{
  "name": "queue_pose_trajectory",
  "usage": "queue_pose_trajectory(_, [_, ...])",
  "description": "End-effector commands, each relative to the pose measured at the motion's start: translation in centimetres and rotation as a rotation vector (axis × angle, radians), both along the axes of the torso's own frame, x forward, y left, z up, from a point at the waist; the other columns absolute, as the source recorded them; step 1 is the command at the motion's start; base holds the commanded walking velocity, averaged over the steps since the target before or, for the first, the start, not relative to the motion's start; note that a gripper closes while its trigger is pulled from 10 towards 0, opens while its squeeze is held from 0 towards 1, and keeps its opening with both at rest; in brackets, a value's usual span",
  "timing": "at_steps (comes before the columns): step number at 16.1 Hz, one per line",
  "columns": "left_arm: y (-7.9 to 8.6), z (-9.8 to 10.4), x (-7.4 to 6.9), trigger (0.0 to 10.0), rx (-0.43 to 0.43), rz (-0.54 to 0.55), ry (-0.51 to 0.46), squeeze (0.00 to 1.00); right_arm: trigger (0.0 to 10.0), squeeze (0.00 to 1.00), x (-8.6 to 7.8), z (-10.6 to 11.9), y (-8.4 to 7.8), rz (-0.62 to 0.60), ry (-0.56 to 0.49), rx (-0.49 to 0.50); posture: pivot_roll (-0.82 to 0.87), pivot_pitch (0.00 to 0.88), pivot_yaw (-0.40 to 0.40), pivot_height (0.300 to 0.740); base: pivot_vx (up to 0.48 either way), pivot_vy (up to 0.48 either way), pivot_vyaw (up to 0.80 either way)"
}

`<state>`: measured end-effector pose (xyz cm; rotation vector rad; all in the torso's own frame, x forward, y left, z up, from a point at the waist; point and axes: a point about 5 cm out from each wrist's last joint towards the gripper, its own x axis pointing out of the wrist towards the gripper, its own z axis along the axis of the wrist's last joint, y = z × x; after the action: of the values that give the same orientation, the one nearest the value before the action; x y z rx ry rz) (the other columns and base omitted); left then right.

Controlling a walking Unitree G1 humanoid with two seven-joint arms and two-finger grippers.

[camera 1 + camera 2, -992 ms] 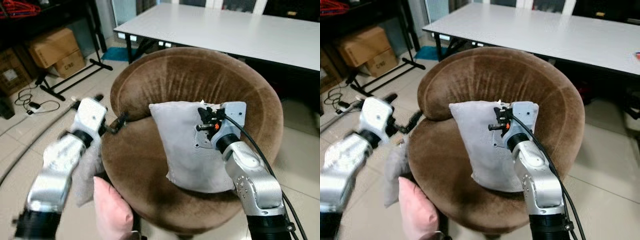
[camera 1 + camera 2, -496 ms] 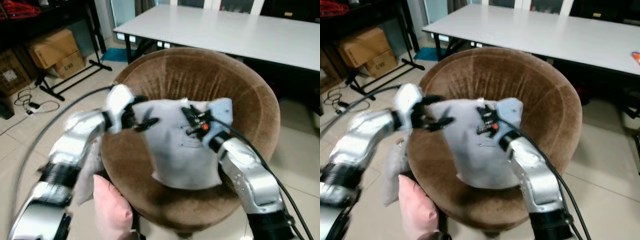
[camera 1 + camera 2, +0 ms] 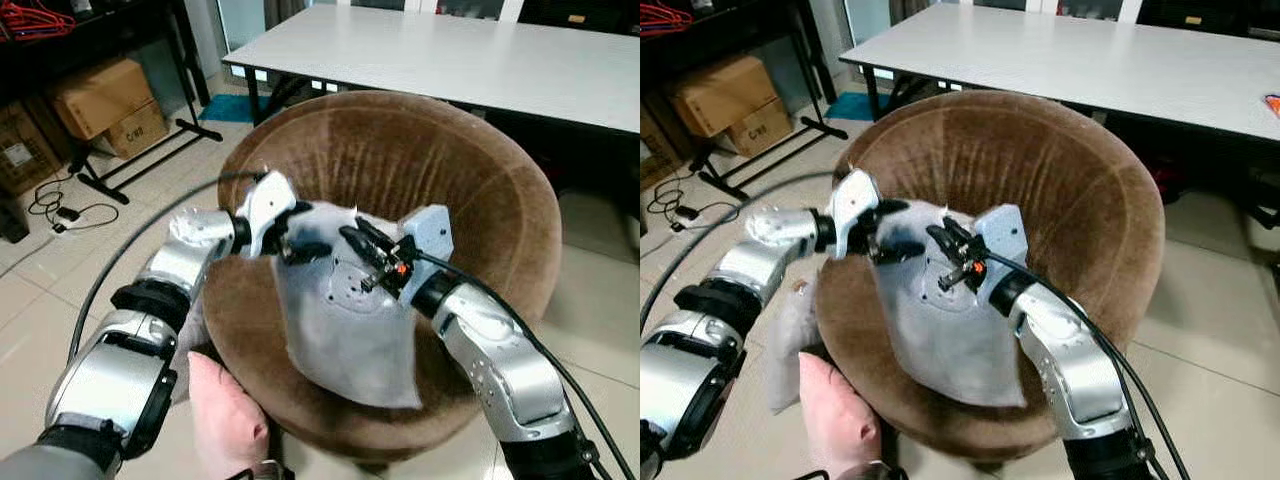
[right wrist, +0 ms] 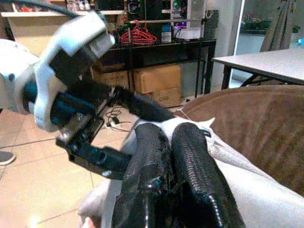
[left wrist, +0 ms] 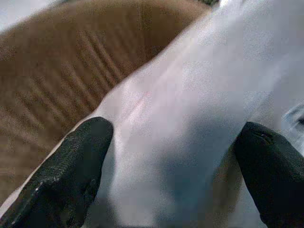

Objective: Move the pillow to the sofa from floor

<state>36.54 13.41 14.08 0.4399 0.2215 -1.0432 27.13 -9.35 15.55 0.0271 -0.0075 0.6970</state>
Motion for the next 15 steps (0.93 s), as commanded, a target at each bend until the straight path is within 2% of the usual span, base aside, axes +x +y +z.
queue_pose_trajectory(1, [0.7,-0.7,0.1,10.0,0.072,0.028,0.028,1.00,10.0,0.00,-0.4,2.2,0.3,0.038,-0.107,0.039,-0.09,0.000,0.108,0.740,0.000,0.000,0.00])
queue_pose_trajectory(2, [1.1,-2.0,-0.4,10.0,0.170,0.007,0.078,0.62,10.0,0.00,-0.4,2.1,0.1,0.041,-0.105,0.032,-0.09,0.000,0.106,0.740,0.000,0.000,0.00])
queue_pose_trajectory(3, [1.4,-3.0,-1.0,6.4,0.202,-0.033,0.131,0.00,10.0,0.00,-0.5,2.1,0.0,0.044,-0.102,0.029,-0.09,0.000,0.104,0.740,0.000,0.000,0.00])
queue_pose_trajectory(4, [1.4,-3.3,-1.1,0.4,0.206,-0.040,0.139,0.00,10.0,0.00,-0.5,2.1,0.0,0.047,-0.101,0.026,-0.09,0.000,0.102,0.740,0.000,0.000,0.00])
queue_pose_trajectory(5, [1.4,-3.7,-1.3,0.0,0.211,-0.043,0.149,0.00,10.0,0.00,-0.5,2.0,-0.1,0.053,-0.099,0.022,-0.09,0.000,0.098,0.740,0.000,0.000,0.00])
queue_pose_trajectory(8, [1.3,-5.0,-1.7,0.0,0.275,-0.042,0.130,0.00,10.0,0.00,-0.6,1.8,0.2,0.080,-0.092,0.016,-0.09,0.000,0.092,0.740,0.000,0.000,0.00])
queue_pose_trajectory(12, [1.1,-5.3,-1.8,0.0,0.270,-0.027,0.114,0.00,10.0,0.00,-0.7,1.7,0.1,0.091,-0.089,0.010,-0.09,0.000,0.094,0.740,0.000,0.000,0.00])
queue_pose_trajectory(15, [1.1,-5.3,-1.6,0.0,0.264,0.015,0.066,0.00,10.0,0.00,-0.7,1.7,0.2,0.093,-0.091,0.009,-0.09,0.000,0.093,0.740,0.000,0.000,0.00])
